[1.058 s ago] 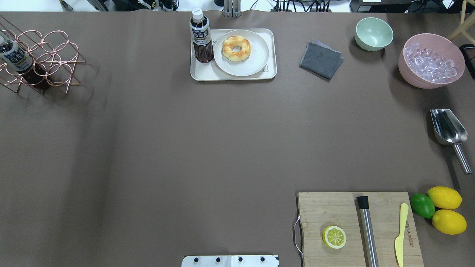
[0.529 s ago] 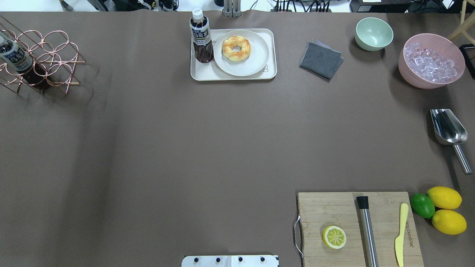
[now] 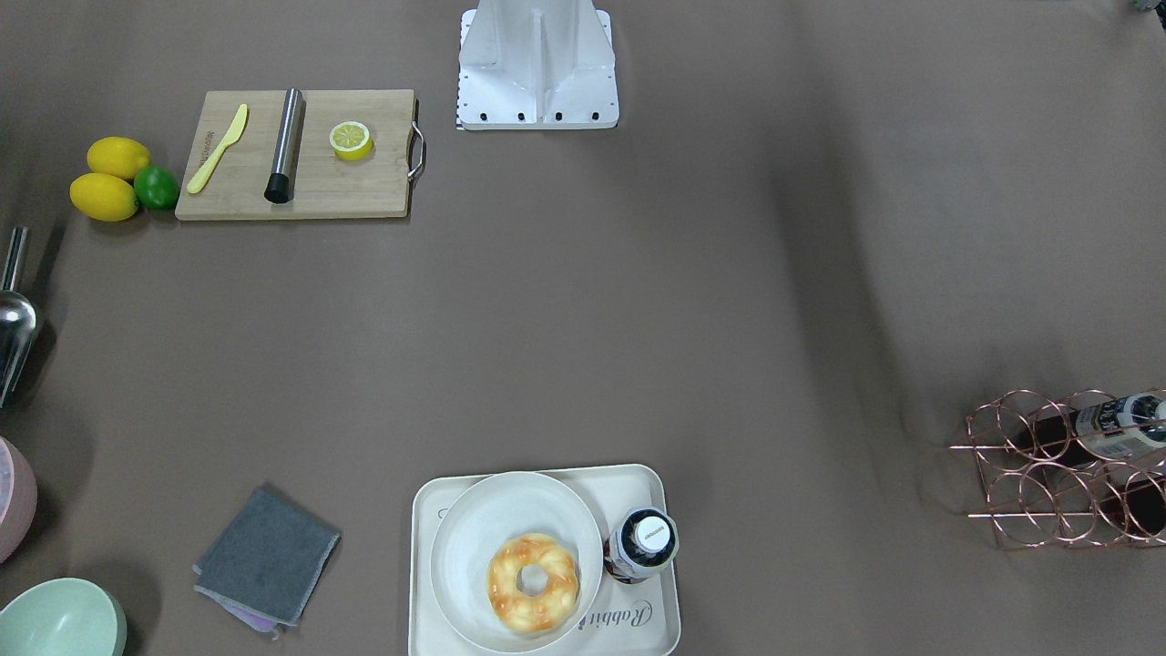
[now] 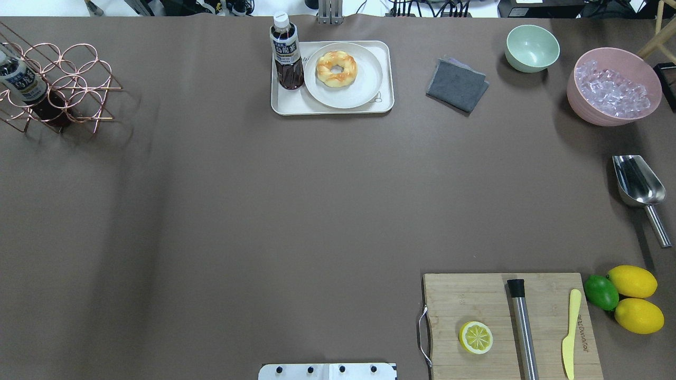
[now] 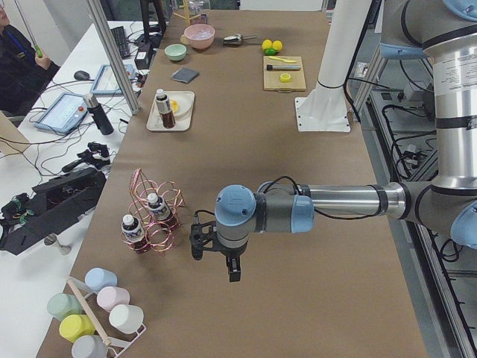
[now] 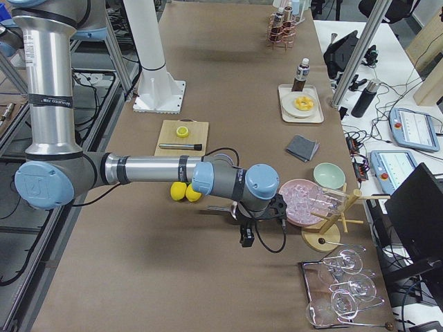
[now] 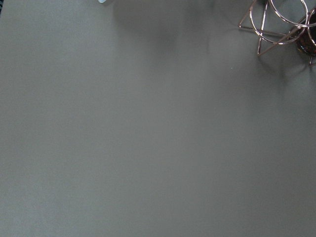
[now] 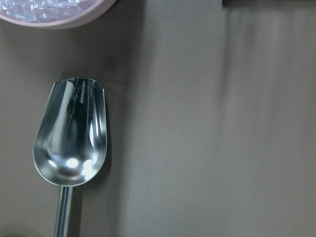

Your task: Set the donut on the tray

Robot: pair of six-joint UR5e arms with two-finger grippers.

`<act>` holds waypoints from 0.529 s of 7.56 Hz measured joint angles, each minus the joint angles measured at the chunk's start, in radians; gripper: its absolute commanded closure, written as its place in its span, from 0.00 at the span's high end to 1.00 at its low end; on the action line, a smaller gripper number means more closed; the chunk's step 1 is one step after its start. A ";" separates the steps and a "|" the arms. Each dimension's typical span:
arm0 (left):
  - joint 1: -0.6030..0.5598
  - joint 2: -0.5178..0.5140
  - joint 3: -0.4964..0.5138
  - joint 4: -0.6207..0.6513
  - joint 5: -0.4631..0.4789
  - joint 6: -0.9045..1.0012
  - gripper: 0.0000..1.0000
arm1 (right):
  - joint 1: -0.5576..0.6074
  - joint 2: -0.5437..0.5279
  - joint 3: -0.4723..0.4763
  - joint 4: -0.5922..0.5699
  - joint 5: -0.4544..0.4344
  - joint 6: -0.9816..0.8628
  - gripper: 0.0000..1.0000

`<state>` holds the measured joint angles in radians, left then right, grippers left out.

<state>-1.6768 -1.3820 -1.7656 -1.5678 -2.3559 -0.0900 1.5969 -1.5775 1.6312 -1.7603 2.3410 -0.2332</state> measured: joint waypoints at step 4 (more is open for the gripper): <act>-0.003 0.004 -0.002 0.000 0.000 0.000 0.98 | 0.001 -0.003 0.004 -0.001 0.007 0.000 1.00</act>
<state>-1.6795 -1.3780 -1.7677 -1.5677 -2.3562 -0.0905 1.5977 -1.5807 1.6351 -1.7610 2.3479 -0.2332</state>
